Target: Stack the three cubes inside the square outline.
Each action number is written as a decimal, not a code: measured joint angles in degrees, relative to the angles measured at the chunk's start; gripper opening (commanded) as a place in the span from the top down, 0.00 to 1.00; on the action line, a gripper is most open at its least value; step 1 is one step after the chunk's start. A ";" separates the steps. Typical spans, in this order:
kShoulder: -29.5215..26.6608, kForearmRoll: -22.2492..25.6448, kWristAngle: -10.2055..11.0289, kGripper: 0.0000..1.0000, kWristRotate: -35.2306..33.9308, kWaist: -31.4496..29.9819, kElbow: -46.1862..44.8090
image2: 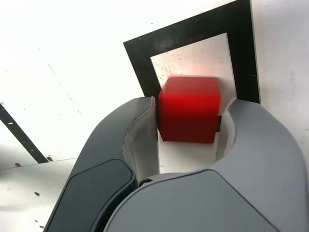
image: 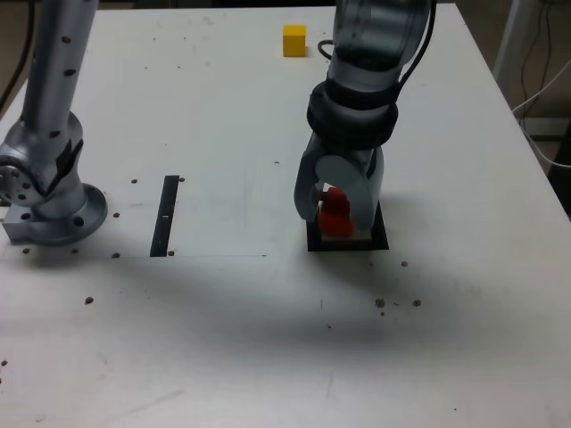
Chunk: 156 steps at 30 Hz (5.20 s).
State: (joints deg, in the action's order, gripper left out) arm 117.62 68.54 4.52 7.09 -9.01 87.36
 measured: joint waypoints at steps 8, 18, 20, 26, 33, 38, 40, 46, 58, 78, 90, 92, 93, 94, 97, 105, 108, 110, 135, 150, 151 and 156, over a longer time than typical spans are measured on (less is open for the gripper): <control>-0.43 0.42 0.11 0.02 0.45 0.00 -0.04; -3.85 10.14 4.48 0.01 4.66 4.63 5.37; -4.46 11.79 4.91 0.01 8.30 7.92 6.61; -4.41 12.47 5.75 0.01 20.21 19.32 13.47; -0.80 14.91 6.54 0.01 30.12 32.66 24.60; 4.80 19.70 6.82 0.01 34.11 42.05 33.97; 7.08 20.91 6.84 0.01 35.29 44.18 37.42; 12.84 23.04 5.57 0.01 37.98 48.42 48.17; 21.44 24.34 1.99 0.02 40.35 57.05 60.07; 25.72 24.46 7.15 0.11 40.35 58.21 58.22; 29.98 24.46 8.93 0.18 40.12 57.74 58.84; 30.43 24.46 9.29 0.18 40.06 57.74 59.22; 30.56 24.46 9.42 0.18 40.05 57.74 59.41; 30.65 24.46 9.52 0.18 40.04 57.74 59.62; 31.05 24.46 9.56 0.25 40.01 57.68 60.18; 31.87 24.46 9.50 0.52 39.78 56.94 63.73; 32.11 24.46 9.30 0.54 39.78 56.95 63.79; 32.76 24.46 9.04 0.54 39.78 56.95 63.79; 26.51 24.48 3.13 0.71 37.77 56.23 60.33; 10.67 24.51 4.63 0.71 32.25 46.49 40.78; 9.37 24.49 4.72 0.71 31.19 45.13 38.91; 3.43 23.88 4.90 0.71 26.65 38.70 30.29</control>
State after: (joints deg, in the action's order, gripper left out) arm 121.06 92.43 9.41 33.74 29.69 117.65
